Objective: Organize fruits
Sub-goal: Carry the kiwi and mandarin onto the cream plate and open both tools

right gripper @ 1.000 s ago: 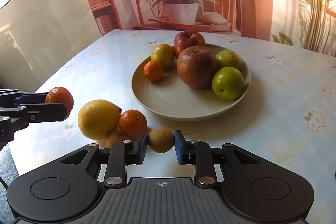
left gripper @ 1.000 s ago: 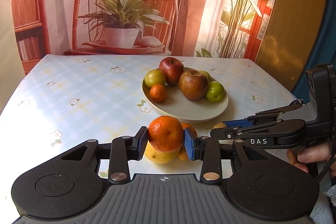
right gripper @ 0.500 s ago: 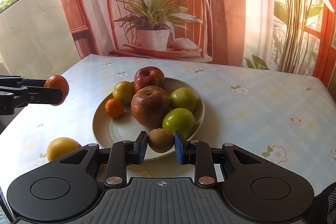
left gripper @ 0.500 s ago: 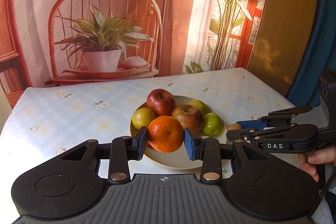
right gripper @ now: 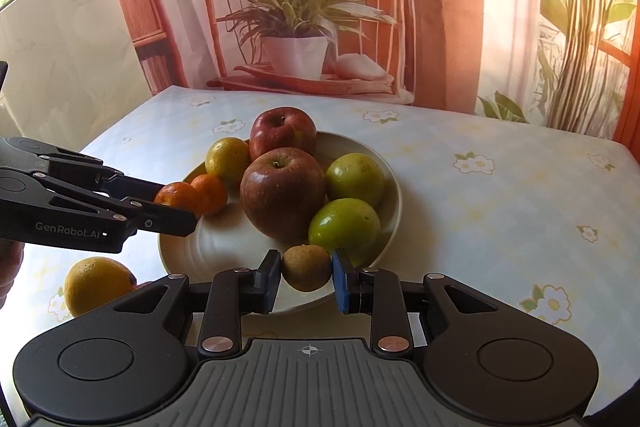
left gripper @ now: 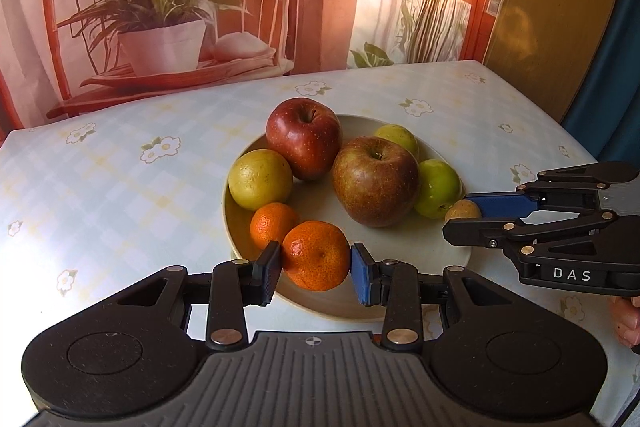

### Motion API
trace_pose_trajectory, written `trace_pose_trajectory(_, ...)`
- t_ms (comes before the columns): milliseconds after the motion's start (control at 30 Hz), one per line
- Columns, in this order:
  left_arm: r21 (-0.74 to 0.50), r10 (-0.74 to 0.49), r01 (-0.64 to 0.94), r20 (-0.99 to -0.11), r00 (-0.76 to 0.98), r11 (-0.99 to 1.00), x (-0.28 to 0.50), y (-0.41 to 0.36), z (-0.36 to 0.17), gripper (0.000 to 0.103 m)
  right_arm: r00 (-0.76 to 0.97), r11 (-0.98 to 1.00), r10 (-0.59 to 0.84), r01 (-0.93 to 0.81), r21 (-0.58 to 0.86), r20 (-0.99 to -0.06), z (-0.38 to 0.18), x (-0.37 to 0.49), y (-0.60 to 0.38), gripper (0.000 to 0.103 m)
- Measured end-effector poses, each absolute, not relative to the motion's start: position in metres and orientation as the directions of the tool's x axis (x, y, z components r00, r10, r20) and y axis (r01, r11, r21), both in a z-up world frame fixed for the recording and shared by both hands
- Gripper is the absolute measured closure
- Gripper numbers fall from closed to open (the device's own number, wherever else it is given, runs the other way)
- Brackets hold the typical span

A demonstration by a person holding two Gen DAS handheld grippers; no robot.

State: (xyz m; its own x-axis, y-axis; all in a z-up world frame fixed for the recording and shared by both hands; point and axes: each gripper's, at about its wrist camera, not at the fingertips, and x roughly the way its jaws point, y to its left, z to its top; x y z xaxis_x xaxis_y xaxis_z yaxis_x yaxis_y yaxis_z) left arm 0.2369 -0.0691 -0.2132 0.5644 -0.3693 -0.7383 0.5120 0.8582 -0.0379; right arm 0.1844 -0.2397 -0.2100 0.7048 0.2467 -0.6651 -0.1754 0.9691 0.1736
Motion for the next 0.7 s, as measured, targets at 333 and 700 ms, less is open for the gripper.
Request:
trace_pose_trajectory(333, -0.024, -0.351, 0.515, -0.759, 0.548, 0.857, 0.244, -0.069, -0.221, 0.063, 0.701, 0.968, 0.249, -0.166, 0.187, -0.669, -0.215, 0.187, -0.241, 0.078)
trace_pose_trajectory(700, 0.032, -0.319, 0.532, -0.769, 0.554, 0.846, 0.244, -0.079, -0.224, 0.063, 0.708, 0.972, 0.232, -0.151, 0.178, -0.667, -0.212, 0.182, -0.238, 0.077)
